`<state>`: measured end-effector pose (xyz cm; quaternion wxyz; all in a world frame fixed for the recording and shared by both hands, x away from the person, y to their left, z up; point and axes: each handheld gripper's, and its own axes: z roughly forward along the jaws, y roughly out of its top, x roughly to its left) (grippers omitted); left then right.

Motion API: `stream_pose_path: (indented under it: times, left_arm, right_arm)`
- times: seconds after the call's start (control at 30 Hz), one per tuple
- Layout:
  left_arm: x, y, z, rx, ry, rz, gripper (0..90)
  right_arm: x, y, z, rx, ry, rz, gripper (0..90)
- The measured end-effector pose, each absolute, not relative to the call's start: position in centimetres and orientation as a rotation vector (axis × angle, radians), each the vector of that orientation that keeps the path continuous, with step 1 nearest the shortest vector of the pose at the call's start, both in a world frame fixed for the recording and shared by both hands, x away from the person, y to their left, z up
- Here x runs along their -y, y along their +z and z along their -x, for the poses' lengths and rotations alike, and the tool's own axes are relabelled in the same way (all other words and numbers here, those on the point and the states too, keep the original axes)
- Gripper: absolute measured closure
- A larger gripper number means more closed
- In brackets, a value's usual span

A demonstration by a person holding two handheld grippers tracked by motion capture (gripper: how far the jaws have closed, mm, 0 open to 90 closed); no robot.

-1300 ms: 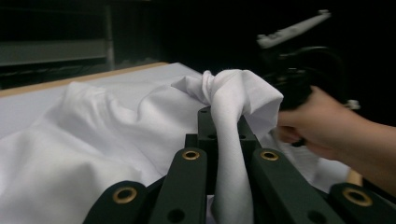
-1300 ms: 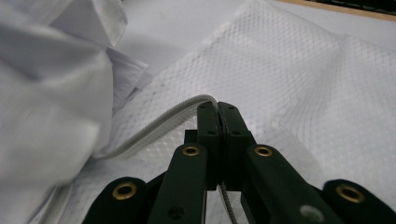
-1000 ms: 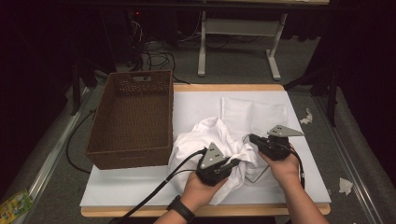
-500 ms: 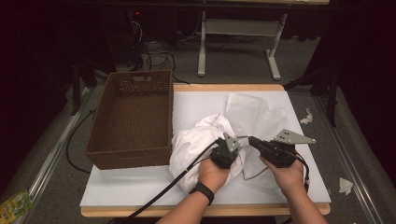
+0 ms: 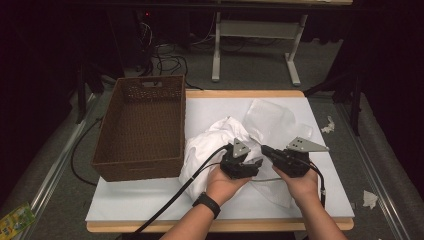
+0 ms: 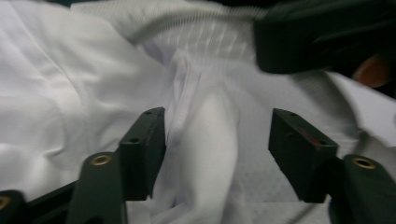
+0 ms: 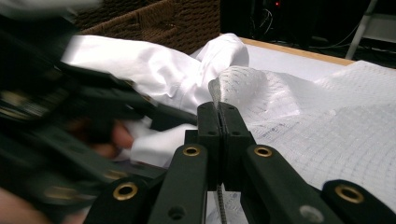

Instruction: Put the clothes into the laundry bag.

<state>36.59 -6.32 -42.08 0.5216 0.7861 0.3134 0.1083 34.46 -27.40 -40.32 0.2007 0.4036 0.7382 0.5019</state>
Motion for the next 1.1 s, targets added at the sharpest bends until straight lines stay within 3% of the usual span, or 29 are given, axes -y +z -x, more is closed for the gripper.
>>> stream_pose_path:
  times: [0.23, 0.5, 0.63, 0.77, 0.8, 1.0, 1.1]
  left_arm:
    - [1.4, -37.9, -36.9, -0.802, 0.449, -1.799, 28.0]
    - [2.5, -42.3, -41.6, -0.972, 0.406, -2.076, 24.2]
    - [3.4, -43.6, -42.3, -0.981, 0.402, -2.167, 36.4]
    - [3.5, -44.1, -42.5, -0.968, 0.370, -2.223, 74.6]
    - [3.5, -44.0, -42.2, -0.961, 0.380, -2.218, 80.2]
    - [2.3, -42.2, -38.4, -0.881, 0.389, -2.043, 84.4]
    - [2.1, -41.4, -36.0, -0.791, 0.326, -1.995, 84.4]
  right_arm:
    - [27.5, -40.2, -34.2, -2.056, 1.400, -1.124, 90.0]
    - [27.0, -40.3, -34.1, -2.074, 1.396, -1.104, 90.0]
    - [27.0, -40.4, -34.2, -2.077, 1.395, -1.101, 90.0]
    - [27.0, -40.5, -34.2, -2.079, 1.393, -1.104, 90.0]
    - [27.0, -40.5, -34.3, -2.079, 1.393, -1.103, 90.0]
    - [27.3, -40.5, -34.4, -2.066, 1.388, -1.120, 90.0]
    - [27.4, -40.6, -34.7, -2.058, 1.390, -1.131, 90.0]
